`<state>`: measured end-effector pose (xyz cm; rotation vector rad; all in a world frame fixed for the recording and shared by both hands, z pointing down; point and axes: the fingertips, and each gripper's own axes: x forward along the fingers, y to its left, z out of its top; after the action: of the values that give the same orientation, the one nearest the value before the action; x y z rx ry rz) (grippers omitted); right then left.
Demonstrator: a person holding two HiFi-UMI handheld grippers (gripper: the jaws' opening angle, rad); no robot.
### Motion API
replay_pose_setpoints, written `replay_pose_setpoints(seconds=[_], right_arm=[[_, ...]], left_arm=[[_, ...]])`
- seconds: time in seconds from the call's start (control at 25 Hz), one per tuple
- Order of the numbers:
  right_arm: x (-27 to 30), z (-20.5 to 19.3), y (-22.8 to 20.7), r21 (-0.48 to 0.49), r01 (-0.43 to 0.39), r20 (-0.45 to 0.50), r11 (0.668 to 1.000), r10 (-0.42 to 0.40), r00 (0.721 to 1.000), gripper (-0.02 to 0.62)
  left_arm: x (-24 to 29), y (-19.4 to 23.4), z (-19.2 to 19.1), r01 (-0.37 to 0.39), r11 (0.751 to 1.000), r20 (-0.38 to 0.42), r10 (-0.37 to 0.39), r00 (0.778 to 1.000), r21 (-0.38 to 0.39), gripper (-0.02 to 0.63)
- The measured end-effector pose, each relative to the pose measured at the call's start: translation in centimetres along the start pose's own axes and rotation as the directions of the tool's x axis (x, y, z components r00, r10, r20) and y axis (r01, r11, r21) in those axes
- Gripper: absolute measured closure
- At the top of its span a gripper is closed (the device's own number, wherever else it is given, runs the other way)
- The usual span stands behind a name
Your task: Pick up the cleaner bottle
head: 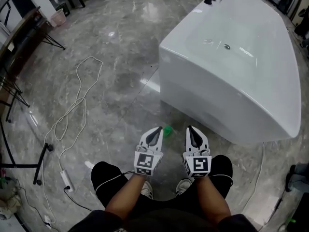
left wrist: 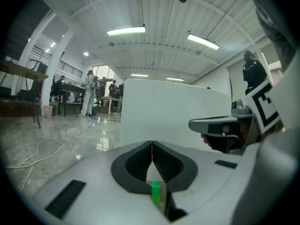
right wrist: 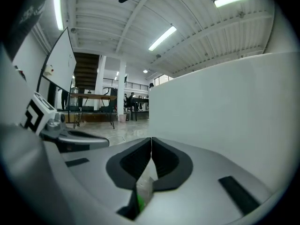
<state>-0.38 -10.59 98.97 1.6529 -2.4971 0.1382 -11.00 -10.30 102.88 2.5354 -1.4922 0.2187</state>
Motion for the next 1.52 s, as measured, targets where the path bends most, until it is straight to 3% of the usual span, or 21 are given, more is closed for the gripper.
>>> replay_pose_setpoints(seconds=[0.16,0.4,0.6,0.72,0.92,1.12,1.28,1.52], right_arm=[[-0.3,0.5,0.2,0.032,-0.015,0.024,0.999,0.014,1.000,0.578],[0.1,0.9,-0.4,0.054,0.008,0.034,0.999,-0.010,0.999,0.578],[0.5,0.8,0.0,0.059,-0.006,0.035,0.998,0.004,0.999,0.578],[0.2,1.3,0.2,0.056,-0.008,0.052,0.998,0.005,0.999,0.578],[-0.7,1.7,0.7,0.028,-0.004,0.056,1.000,0.003,0.998,0.578],[-2.2,1.8,0.0,0.039,0.011,0.045,0.999,-0.013,0.999,0.578],[-2.5,1.6,1.1,0.007,-0.008,0.041,1.000,0.007,0.999,0.578],[-2.9,1.3,1.2,0.001,-0.037,0.053,0.999,0.037,0.998,0.578]], left_arm=[[0.2,-0.6,-0.9,0.043,0.999,0.006,-0.043,0.999,0.006,0.600],[0.1,-1.6,-3.0,0.060,0.994,0.029,-0.063,0.998,0.089,0.595],[1.3,-1.7,-7.5,0.090,0.993,-0.058,-0.085,0.995,0.079,0.352],[2.5,-1.6,-10.9,0.100,0.989,-0.120,-0.088,0.989,0.106,0.325],[4.0,-0.5,-16.6,0.130,0.980,-0.223,-0.095,0.970,0.148,0.323],[6.6,-0.5,-20.4,0.109,0.988,-0.277,-0.075,0.958,0.109,0.313],[8.4,-1.0,-21.7,0.141,0.985,-0.289,-0.108,0.951,0.097,0.313],[10.6,-1.1,-23.5,0.127,0.988,-0.317,-0.092,0.944,0.092,0.314]])
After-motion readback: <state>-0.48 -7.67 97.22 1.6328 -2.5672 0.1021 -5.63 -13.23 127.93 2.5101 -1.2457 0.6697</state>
